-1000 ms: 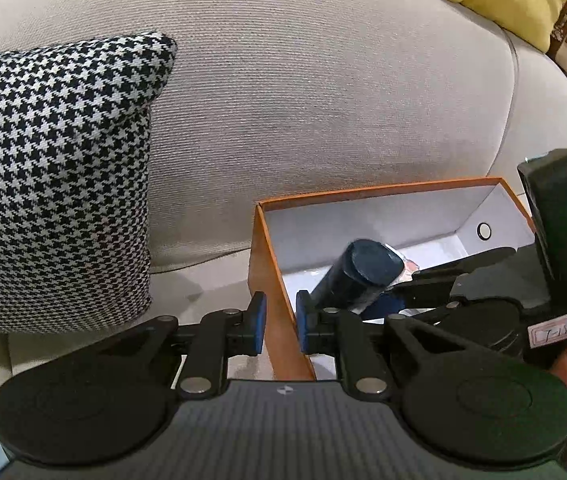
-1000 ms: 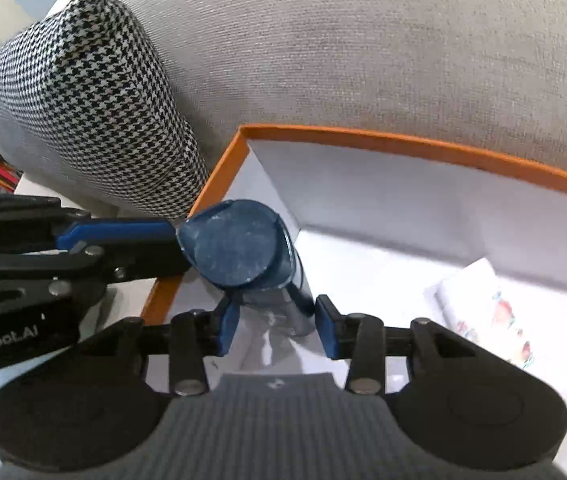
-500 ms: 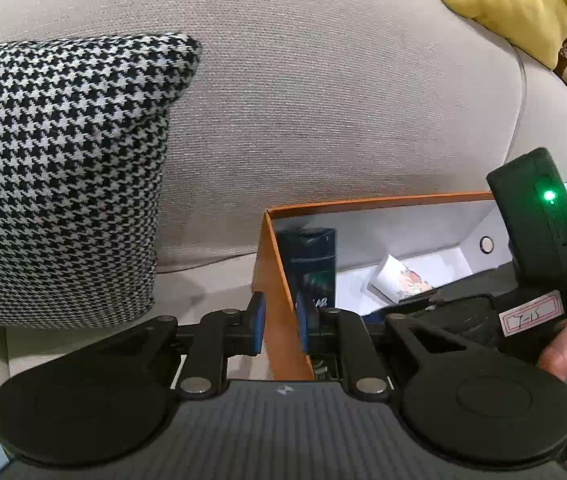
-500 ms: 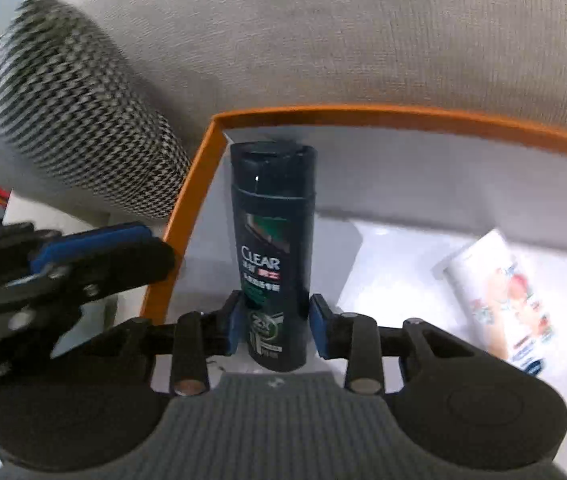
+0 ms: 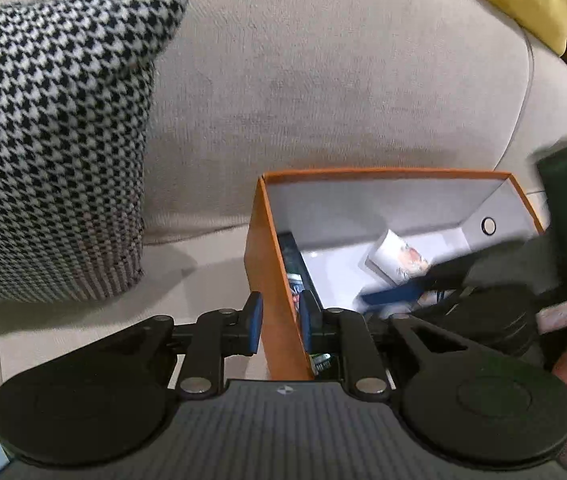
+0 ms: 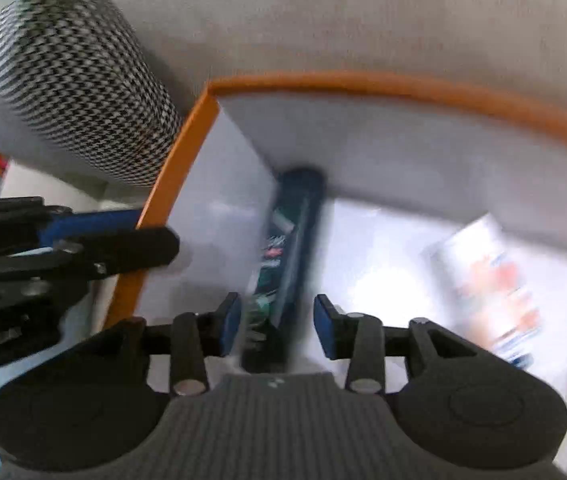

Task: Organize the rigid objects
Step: 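Lower the white container into the shoebox beside the bottle and open the right tool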

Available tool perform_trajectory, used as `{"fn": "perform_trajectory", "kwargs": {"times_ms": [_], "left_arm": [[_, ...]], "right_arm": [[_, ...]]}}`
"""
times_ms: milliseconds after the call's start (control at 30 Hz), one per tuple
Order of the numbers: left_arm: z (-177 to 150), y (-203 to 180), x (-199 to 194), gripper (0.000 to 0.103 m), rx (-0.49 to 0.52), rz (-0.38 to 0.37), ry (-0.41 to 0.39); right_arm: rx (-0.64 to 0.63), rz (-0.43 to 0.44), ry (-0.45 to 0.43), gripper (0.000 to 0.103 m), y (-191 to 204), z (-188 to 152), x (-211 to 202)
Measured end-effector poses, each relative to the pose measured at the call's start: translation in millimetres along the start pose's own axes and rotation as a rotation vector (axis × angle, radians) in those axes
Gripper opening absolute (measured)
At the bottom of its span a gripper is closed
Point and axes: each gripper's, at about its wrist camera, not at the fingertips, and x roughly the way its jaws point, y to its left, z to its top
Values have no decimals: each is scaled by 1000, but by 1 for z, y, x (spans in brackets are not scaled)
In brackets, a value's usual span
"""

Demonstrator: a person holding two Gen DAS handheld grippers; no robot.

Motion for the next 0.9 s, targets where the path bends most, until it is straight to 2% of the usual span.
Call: {"fn": "perform_trajectory", "kwargs": {"times_ms": [33,133,200,233,333,433,467,567,667,733,800,900], "left_arm": [[0,-1,2,21,2,0,7],[0,-3,7,19,4,0,17],[-2,-3,13,18,4,-1,18],[-3,-1,21,17,2,-3,21],[-5,1,27,17,-3,-4,22],[-7,-1,29,17,0,-4,19],[-8,-1,28,17,4,-4,18],[-11,2,36,17,9,-5,17],[-16,2,39,17,3,-7,4],[-22,3,41,17,0,-13,-1],[-26,4,44,17,8,-16,-5],[-30,7,46,17,10,-23,-13]], "right_arm": [[-47,-68,-11,45,-4,0,-5],[-123,-219,-3,56,-23,3,-7],[-137,-271,20,68,-50,-5,-11],[-123,-279,44,68,-62,-8,-9],[-81,-272,81,64,-72,-10,4],[-55,-279,85,43,-66,-15,13],[-38,-262,84,41,-64,-15,13],[15,-207,66,41,-54,-13,17],[9,-194,43,41,-30,-11,23],[18,-160,25,43,-21,-10,26],[37,-138,7,53,-17,-10,22],[53,-121,-4,56,-16,-10,6]]}}
